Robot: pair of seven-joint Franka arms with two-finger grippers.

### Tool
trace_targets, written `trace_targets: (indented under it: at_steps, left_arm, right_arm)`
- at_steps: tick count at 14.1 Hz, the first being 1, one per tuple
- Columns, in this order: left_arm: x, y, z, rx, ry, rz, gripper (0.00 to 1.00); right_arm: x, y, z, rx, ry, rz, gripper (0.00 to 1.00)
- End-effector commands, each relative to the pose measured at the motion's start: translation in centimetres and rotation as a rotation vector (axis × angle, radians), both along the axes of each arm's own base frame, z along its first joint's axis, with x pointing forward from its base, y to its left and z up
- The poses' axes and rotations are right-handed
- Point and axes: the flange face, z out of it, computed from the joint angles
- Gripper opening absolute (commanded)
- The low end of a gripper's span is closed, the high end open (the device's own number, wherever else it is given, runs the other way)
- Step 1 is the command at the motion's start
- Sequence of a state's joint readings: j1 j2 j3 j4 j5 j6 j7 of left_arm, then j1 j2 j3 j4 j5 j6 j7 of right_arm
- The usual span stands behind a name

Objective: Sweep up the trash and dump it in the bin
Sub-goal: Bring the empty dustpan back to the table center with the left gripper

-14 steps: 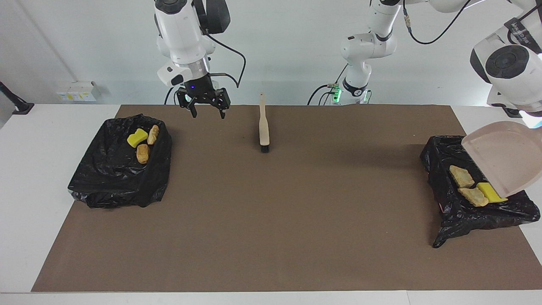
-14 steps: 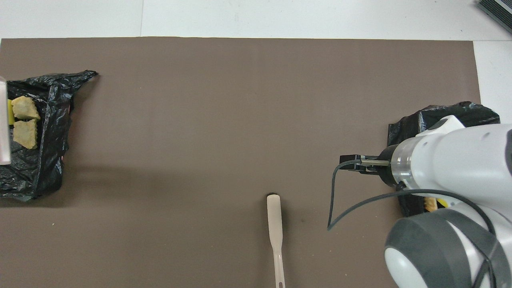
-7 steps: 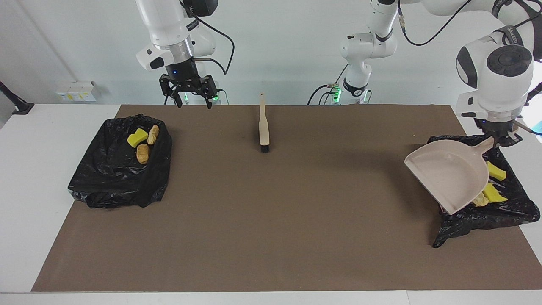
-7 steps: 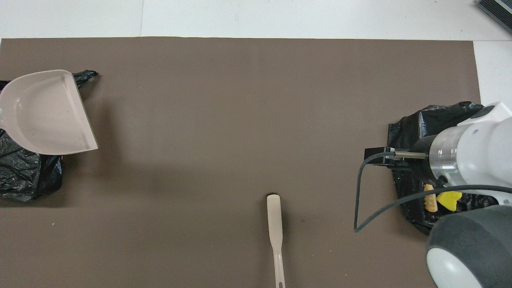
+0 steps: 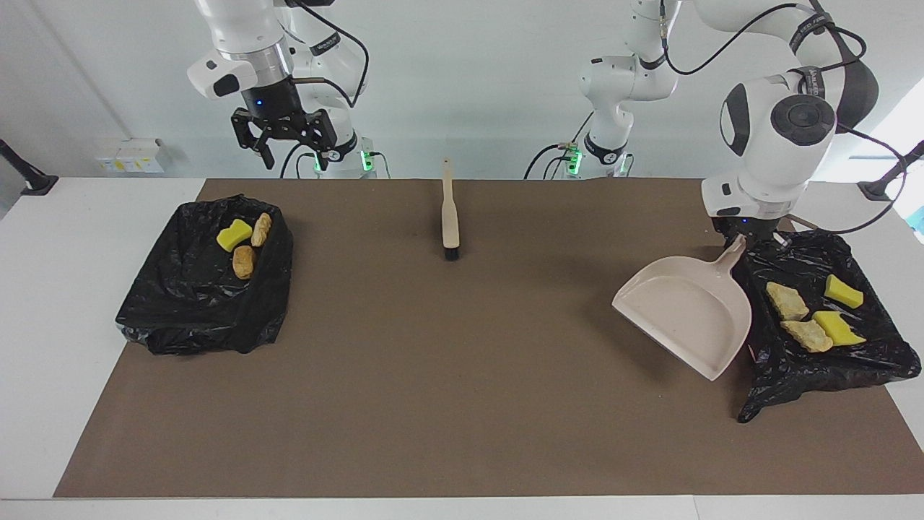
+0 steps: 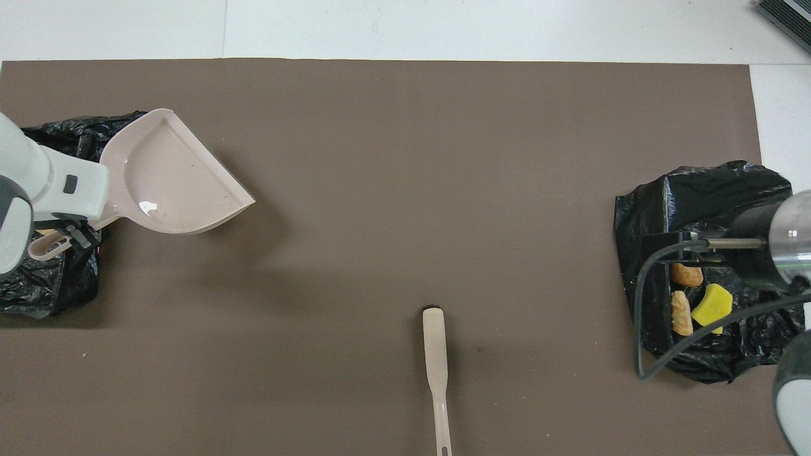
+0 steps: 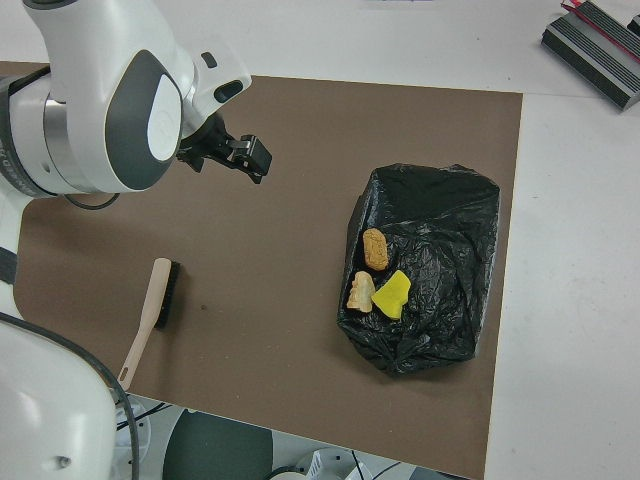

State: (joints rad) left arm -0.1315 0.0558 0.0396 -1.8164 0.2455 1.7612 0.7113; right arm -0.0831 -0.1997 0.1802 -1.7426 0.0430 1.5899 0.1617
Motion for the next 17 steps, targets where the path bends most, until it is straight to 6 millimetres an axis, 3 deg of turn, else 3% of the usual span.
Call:
trace_targets:
  at_steps: [1,3,4,6,8,12,17]
  left_arm:
    - [-2.2,-4.3,0.1,-0.077,-0.011,0.143,0.0]
    - [-3.1,-8.8,0.2,-0.1,-0.026,0.217,0.0]
    - [-3.5,-10.9,0.2,-0.119,-0.031,0.27,0.0]
    - [-4.3,-16.1,-1.2,-0.13,-0.031,0.34,0.0]
    - [-4.4,-22.0,-3.7,-0.137,-0.041,0.418,0.0]
    - [-4.2,-33.5,-6.7,-0.191,-0.034,0.528,0.0]
    - [-4.8,-39.8,-8.1,-0.192,-0.06,0.662,0.0]
  right_arm:
    - [0.5,-3.1,1.3,-0.042,0.025,0.051,1.0]
    - [1.9,-5.5,0.4,-0.018,0.047,0.016,1.0]
    - [2.3,-6.2,0.9,-0.015,0.035,0.004,1.0]
    - [3.2,-6.3,0.6,-0.009,0.064,0.0,1.0]
    - [2.8,-6.4,1.1,0.003,0.051,-0.002,1.0]
    - [2.2,-6.7,0.9,0.006,0.055,-0.012,1.0]
    - [2.9,-7.2,1.0,-0.001,0.098,-0.016,1.0]
